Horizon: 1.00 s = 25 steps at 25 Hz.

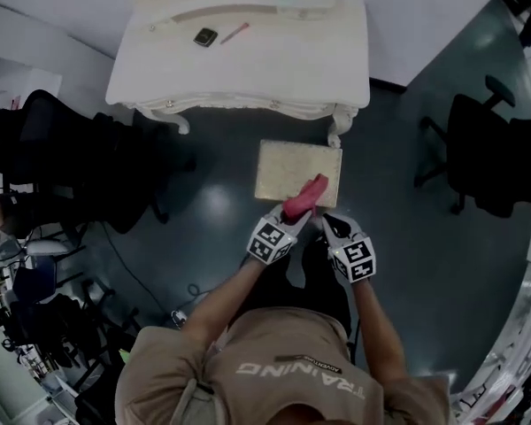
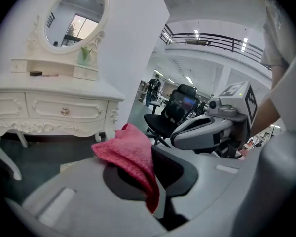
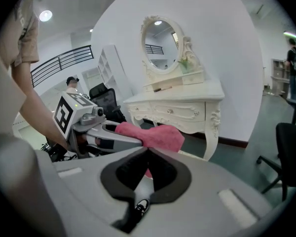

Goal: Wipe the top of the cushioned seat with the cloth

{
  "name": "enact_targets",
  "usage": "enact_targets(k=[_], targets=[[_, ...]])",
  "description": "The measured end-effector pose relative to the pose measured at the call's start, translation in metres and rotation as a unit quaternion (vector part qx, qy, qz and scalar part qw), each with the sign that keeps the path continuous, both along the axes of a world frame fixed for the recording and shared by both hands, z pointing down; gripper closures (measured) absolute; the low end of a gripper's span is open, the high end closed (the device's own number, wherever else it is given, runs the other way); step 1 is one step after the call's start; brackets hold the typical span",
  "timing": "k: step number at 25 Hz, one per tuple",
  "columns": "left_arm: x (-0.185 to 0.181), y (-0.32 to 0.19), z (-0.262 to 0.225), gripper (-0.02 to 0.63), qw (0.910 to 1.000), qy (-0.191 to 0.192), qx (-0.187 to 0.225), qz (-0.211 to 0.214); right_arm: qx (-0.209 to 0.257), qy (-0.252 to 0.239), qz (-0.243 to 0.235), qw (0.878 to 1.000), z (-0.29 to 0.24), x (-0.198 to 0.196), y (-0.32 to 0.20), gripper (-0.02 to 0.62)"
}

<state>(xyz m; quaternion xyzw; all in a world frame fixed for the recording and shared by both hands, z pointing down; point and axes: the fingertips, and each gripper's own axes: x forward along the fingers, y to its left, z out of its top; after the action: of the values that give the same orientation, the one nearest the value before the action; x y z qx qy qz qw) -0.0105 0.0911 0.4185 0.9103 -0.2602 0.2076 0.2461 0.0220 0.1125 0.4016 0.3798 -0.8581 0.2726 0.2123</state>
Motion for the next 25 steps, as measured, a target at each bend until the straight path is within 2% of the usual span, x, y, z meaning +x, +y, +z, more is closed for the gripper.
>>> enact_targets(k=[8,12,15,18,22,25], targets=[[-0.059,0.006,-0.093,0.568,0.9970,0.026,0.047,-0.055,0.033,-0.004,0.022,0.999,-0.084,-0.021,0.012,0.594],[-0.084,0.006,-0.140,0.568,0.9930,0.045,0.074,-0.081,0.056,-0.029,0.021,0.998,-0.127,-0.038,0.014,0.594],[-0.095,0.011,-0.169,0.568,0.9897,0.064,0.093,-0.088,0.080,-0.015,0.021,0.996,-0.152,-0.045,0.016,0.594],[-0.111,0.013,-0.192,0.568,0.9867,0.072,0.112,-0.094,0.101,-0.015,0.025,0.994,-0.172,-0.054,0.014,0.594],[-0.133,0.023,-0.210,0.568,0.9843,0.084,0.116,-0.103,0.125,-0.010,0.032,0.992,-0.195,-0.064,0.022,0.594],[-0.151,0.025,-0.224,0.568,0.9814,0.088,0.131,-0.110,0.139,-0.025,0.041,0.989,-0.213,-0.072,0.025,0.594]])
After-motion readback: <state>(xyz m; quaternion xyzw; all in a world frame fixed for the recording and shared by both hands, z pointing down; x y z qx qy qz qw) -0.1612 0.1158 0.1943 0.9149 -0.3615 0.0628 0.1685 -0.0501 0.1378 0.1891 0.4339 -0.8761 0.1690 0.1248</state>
